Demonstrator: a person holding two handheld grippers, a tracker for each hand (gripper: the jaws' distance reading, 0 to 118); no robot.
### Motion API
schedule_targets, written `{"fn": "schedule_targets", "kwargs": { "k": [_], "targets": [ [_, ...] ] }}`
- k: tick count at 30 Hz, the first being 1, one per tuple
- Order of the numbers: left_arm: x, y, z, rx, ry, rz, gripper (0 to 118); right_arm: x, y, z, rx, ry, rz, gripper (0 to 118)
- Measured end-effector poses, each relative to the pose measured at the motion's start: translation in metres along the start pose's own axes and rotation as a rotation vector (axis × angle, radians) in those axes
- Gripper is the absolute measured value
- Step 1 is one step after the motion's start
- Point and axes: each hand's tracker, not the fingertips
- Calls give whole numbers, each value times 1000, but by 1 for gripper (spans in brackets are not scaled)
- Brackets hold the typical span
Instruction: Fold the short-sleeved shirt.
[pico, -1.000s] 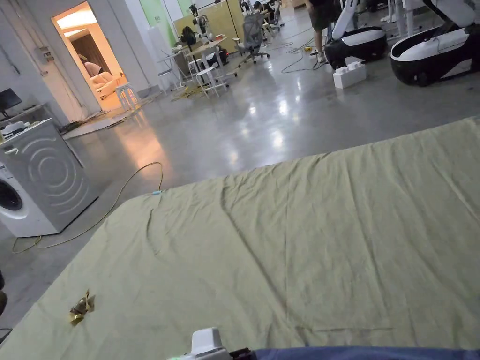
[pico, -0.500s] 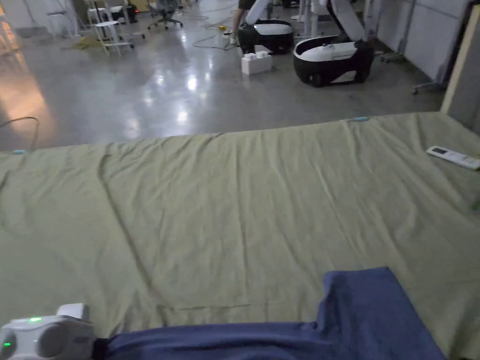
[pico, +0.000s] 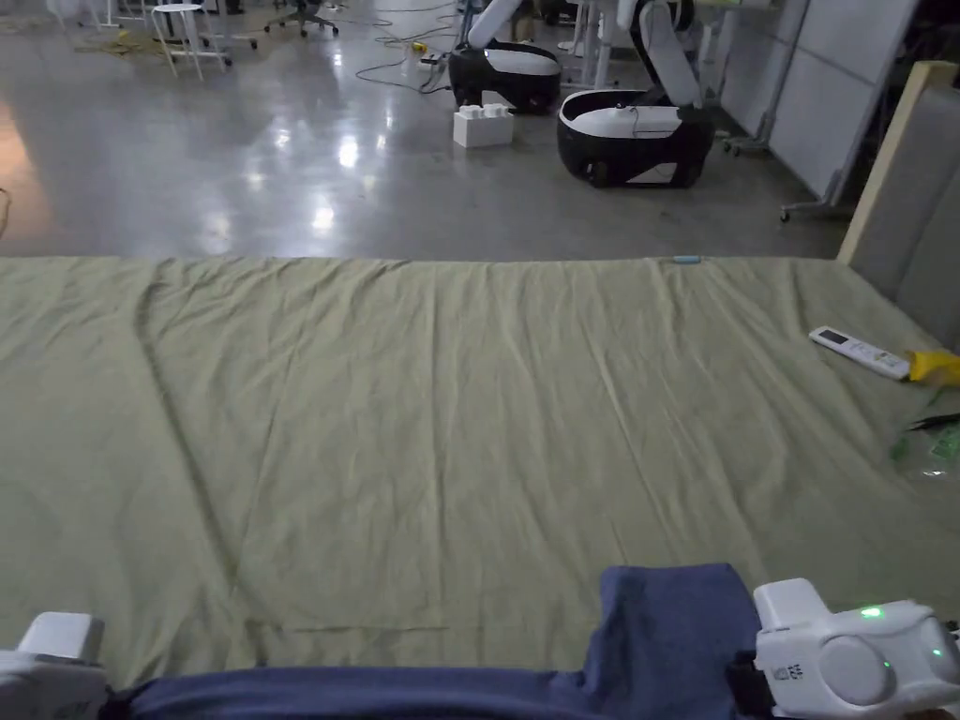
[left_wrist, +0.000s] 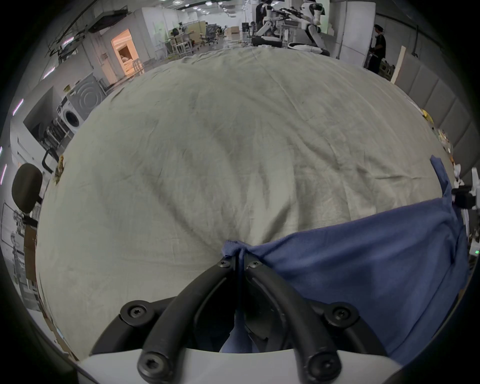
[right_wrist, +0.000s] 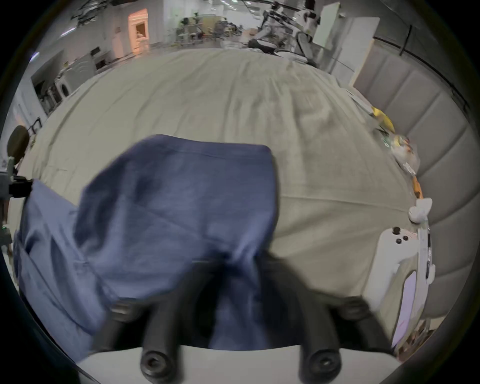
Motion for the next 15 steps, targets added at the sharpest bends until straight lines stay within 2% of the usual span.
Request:
{"fn": "schedule_targets", "kwargs": {
  "k": [1,3,4,6,9,11,15],
  "targets": [
    [2,-2,1,10,9,-18,6,-4,-1,3,3,21,-4,2],
    [-8,5,-4,8,10,-4,5,-3,-2,4,-10,24,-35,2],
    [-13,6,3,3,-23,111,5,0,-5,10,10,52,-64,2],
    [-30,3,32,113,-164,192,4,6,-12,38,83,90,-122,2],
    [-42,-25,86,254,-162,134,4,10,-39,95,188,108,-149,2],
    [-54,-63,127,310,-195,142,4,11,-67,132,216,59,-137,2],
    [-59,-149,174,306,-176,172,4,13,-137,181,243,51,-178,2]
  ]
}}
